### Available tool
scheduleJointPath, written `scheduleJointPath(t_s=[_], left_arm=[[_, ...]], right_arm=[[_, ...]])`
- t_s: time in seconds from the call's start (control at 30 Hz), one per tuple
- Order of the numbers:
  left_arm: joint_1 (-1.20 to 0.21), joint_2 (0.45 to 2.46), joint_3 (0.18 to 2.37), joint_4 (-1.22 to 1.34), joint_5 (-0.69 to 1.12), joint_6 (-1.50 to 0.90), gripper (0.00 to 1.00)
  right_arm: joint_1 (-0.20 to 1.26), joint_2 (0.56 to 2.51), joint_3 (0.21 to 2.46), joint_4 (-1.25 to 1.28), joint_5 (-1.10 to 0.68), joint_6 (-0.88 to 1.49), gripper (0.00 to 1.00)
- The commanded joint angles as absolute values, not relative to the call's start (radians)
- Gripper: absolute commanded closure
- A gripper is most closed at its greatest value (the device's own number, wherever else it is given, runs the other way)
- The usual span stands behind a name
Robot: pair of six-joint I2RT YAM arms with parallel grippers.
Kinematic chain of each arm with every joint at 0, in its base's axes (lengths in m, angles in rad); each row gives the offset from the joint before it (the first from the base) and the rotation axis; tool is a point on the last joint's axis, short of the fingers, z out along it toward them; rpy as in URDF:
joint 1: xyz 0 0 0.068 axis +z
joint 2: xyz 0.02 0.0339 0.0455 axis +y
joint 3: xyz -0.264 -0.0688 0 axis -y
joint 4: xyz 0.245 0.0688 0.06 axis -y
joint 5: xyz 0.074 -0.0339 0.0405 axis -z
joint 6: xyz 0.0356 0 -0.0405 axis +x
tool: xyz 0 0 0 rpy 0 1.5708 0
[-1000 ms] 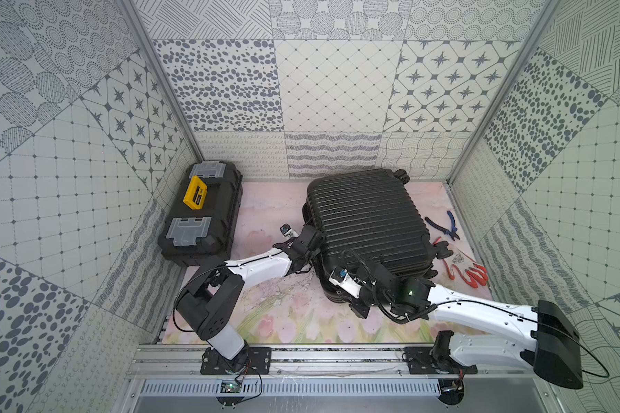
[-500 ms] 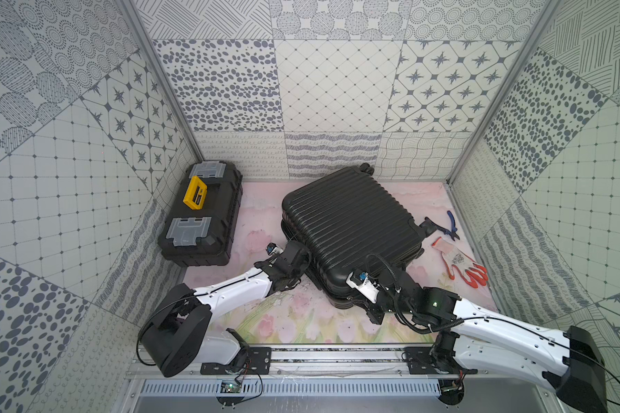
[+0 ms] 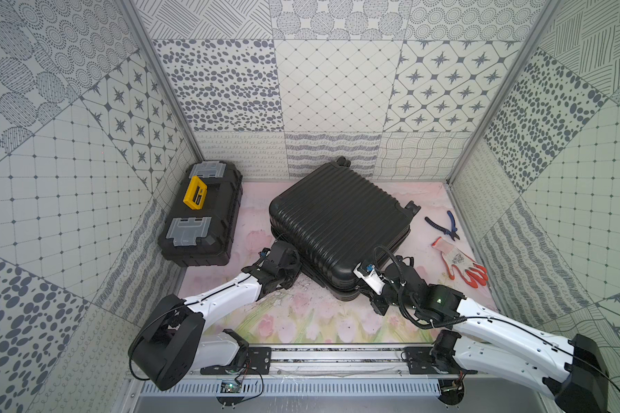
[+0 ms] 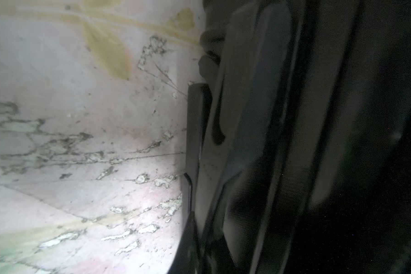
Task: Close the suitcase zippers
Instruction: Zip the zipper on the suitcase.
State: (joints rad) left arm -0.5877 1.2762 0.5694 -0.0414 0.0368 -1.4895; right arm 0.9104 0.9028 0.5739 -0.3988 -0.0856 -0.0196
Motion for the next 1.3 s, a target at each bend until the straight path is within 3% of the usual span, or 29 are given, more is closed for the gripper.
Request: scheduleJointPath(t_s=[0.0,0.4,0.7,0.83,1.03,1.27], left_arm=[[-0.623,1.288,0.56,0.05,0.098,-1.647,1.0],[-0.734,1.348,0.562,0.185,-0.098,-1.859,1.0],[-0.825,1.407,0.593,0.226,-0.093,-1.928,1.0],[-0.855,1.434,0.637,0.23,-0.05,-1.924,1.0],[-0.901,1.449,0.651,0.29,-0.037,-1.96,1.0],[-0.908,1.432,0.652,0.311,0.001,-1.947,1.0]], right_arm=[[0.947,0.911,0.608,-0.255,-0.128,-0.071,1.0],[1.114,0.936,0.668,-0.36,-0.089,-0.129,1.0],[1.133,1.071,0.735,-0.098,-0.052,0.117,1.0],[1.17,1.132,0.741,-0.034,-0.037,0.079,1.0],[1.179,1.163,0.765,0.011,0.054,0.11,1.0],[1.061,1.142,0.692,0.224,0.007,0.435,1.0]])
